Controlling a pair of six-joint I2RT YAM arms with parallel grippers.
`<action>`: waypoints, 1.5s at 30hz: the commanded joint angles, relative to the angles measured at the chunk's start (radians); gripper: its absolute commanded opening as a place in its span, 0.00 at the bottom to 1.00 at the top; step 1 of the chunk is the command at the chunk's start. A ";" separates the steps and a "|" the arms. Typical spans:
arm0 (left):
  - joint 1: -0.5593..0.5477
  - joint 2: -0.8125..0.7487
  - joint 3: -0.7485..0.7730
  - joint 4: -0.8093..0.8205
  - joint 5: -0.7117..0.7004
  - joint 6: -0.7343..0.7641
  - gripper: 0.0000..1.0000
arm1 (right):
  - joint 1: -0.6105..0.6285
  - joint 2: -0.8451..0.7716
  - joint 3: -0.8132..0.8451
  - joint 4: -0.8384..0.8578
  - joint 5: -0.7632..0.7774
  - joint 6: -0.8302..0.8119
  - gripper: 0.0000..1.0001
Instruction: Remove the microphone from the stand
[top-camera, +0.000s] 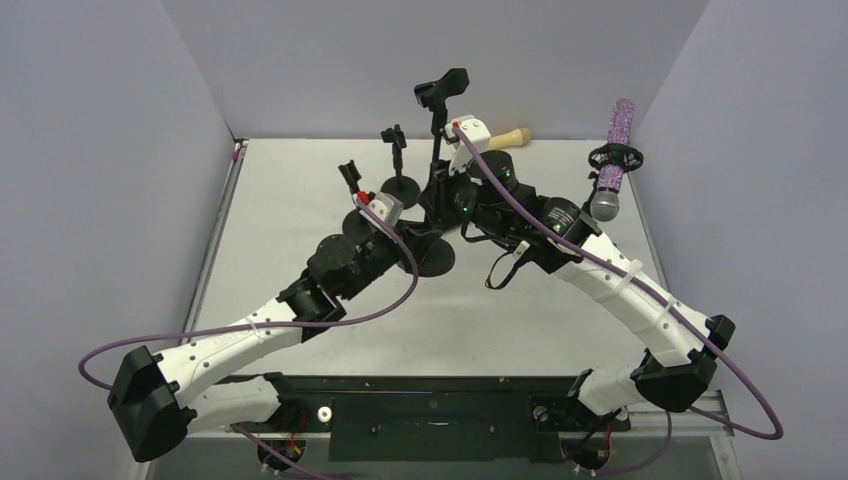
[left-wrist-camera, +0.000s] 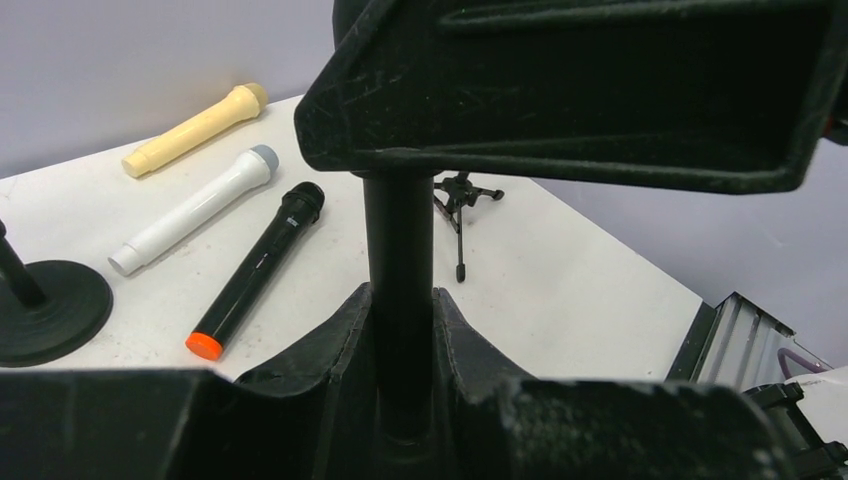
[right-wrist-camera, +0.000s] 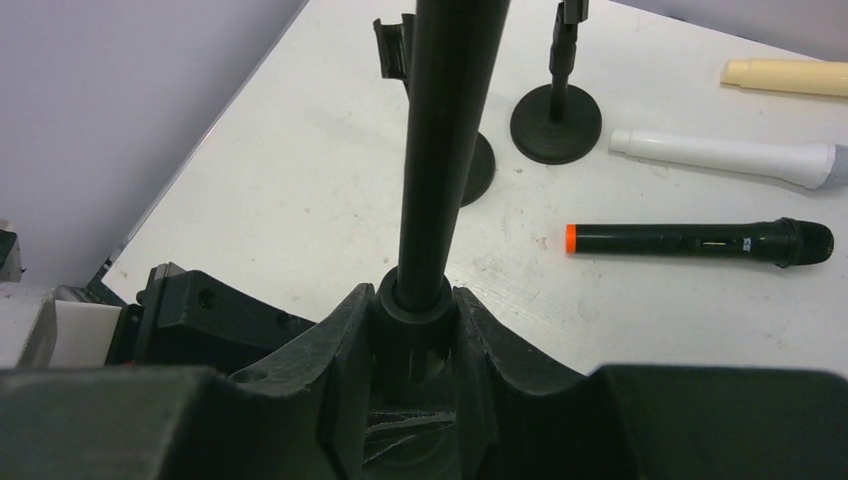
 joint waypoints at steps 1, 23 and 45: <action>-0.001 -0.036 0.068 0.096 0.084 -0.009 0.00 | -0.024 -0.027 0.026 0.051 -0.041 -0.052 0.12; 0.088 -0.079 0.016 0.384 0.565 -0.284 0.00 | -0.241 -0.119 -0.202 0.472 -1.023 -0.064 0.58; -0.028 -0.053 0.123 0.042 -0.013 0.070 0.00 | 0.065 -0.052 0.043 0.019 0.156 -0.033 0.51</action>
